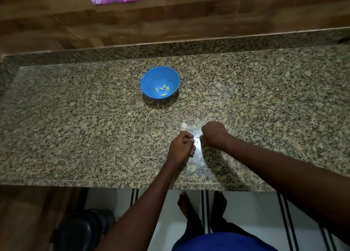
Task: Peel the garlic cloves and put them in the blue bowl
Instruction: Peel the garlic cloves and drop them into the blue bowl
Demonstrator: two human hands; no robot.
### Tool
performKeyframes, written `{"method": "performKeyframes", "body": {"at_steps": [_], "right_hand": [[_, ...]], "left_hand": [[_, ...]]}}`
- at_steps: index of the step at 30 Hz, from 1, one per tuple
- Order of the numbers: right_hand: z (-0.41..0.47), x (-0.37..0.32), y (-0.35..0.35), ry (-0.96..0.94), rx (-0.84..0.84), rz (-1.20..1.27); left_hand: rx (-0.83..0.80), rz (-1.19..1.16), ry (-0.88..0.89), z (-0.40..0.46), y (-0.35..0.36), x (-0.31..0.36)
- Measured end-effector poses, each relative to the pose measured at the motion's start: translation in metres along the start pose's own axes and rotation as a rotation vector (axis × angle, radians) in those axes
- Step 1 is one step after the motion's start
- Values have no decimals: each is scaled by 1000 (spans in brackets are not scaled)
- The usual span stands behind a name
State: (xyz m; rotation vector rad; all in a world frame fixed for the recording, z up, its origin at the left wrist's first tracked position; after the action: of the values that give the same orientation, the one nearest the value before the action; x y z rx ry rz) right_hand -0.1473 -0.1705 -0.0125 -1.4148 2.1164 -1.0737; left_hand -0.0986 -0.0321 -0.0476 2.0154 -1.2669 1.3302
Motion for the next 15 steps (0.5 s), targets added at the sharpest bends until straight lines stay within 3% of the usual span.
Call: {"method": "performKeyframes", "body": {"at_steps": [4, 9, 15], "right_hand": [[3, 29, 4, -42, -101, 136], [5, 42, 15, -19, -107, 286], [-1, 33, 7, 8, -28, 174]], "left_hand": [[-10, -26, 13, 2, -1, -1], [-5, -20, 23, 3, -1, -1], [-20, 1, 30, 4, -2, -1]]}}
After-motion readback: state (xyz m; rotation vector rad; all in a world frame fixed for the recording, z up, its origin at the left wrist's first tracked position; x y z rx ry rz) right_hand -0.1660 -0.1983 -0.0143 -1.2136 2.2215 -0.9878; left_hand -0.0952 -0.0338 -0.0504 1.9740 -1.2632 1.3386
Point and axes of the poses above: each hand's wrist, its own z-axis towards the middle knuckle, its own y-axis out of the palm, x = y × z, the point moved 4 cm from there along z, towards the middle knuckle, and after that the axes turned 10 degrees about -x, right-handed, at the moved point
